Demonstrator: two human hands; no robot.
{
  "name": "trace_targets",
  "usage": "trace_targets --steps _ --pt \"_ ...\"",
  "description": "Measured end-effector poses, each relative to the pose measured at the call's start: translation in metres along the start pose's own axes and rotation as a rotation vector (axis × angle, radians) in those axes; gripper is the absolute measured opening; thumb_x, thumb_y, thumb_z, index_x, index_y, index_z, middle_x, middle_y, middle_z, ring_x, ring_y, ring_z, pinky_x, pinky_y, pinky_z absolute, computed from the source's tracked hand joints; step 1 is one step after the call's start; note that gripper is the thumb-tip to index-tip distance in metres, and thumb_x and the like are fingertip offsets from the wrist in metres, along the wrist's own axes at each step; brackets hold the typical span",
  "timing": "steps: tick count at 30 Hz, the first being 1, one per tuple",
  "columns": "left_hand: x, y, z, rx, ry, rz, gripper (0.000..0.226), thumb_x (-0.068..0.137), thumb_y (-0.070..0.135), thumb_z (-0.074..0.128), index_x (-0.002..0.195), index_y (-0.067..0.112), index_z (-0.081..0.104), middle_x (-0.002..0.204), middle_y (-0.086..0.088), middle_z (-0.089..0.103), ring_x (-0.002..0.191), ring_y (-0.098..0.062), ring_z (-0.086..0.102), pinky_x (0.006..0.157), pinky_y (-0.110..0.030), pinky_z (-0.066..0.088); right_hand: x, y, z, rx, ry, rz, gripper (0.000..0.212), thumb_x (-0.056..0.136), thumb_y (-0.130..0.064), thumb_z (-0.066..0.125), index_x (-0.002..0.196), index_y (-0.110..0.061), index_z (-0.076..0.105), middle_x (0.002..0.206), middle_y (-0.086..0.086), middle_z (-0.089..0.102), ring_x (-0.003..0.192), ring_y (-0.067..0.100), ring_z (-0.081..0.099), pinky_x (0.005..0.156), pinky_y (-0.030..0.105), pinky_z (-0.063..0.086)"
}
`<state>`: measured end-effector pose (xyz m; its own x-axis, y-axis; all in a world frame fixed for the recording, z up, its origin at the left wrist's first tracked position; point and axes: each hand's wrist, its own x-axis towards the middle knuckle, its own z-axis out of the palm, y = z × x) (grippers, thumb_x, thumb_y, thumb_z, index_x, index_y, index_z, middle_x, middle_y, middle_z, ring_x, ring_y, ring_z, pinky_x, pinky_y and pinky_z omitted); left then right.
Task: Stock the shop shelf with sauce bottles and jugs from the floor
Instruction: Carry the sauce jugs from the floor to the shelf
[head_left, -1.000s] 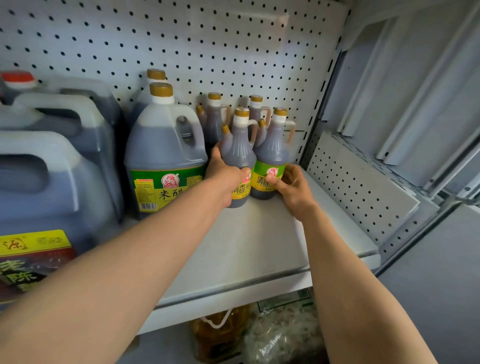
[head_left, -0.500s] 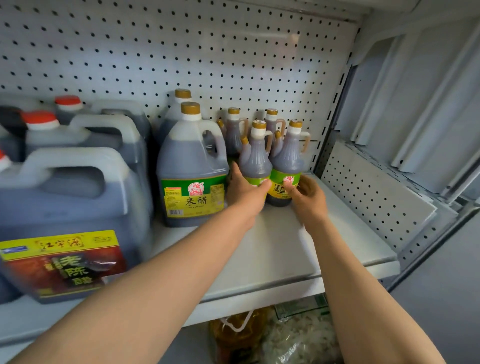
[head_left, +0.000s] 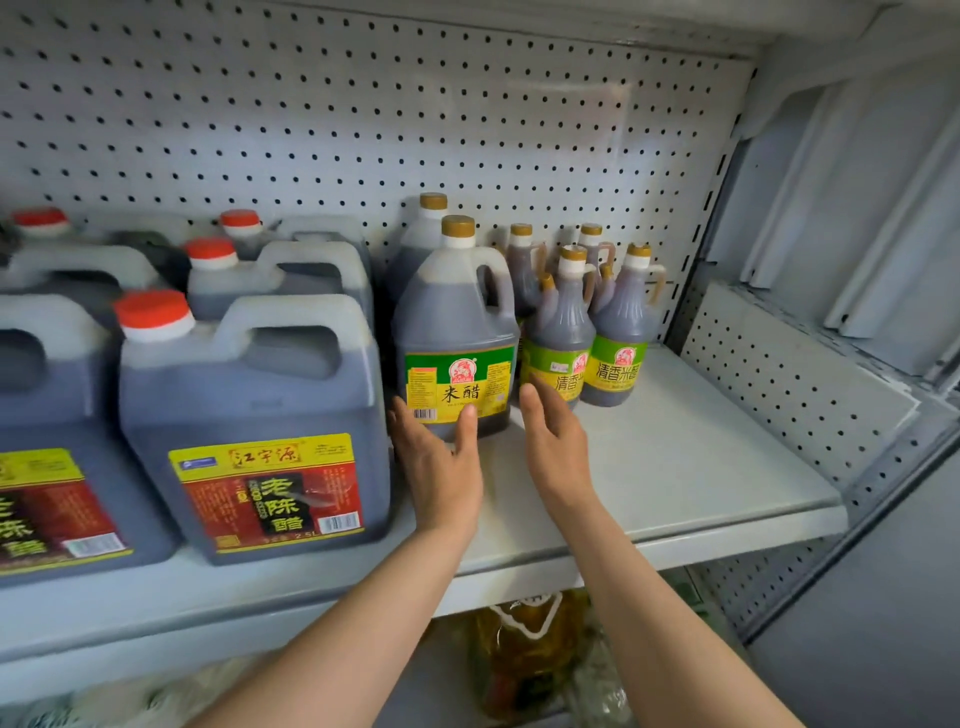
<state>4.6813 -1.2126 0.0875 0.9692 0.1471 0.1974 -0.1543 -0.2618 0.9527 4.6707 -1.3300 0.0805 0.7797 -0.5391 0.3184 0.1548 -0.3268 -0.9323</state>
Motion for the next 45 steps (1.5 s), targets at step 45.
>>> trace_targets --steps 45 --pt "0.009 0.068 -0.028 -0.037 -0.194 0.065 0.073 0.102 0.050 0.034 0.159 0.018 0.003 0.167 -0.003 0.004 0.153 -0.014 0.004 0.122 -0.028 0.003 0.015 -0.038 0.003 0.097 -0.019 -0.189 0.043 0.099 -0.054 0.046 0.133 -0.030 0.059 0.136 -0.014 0.061 0.128 0.004 0.054 0.108 0.039 0.047"
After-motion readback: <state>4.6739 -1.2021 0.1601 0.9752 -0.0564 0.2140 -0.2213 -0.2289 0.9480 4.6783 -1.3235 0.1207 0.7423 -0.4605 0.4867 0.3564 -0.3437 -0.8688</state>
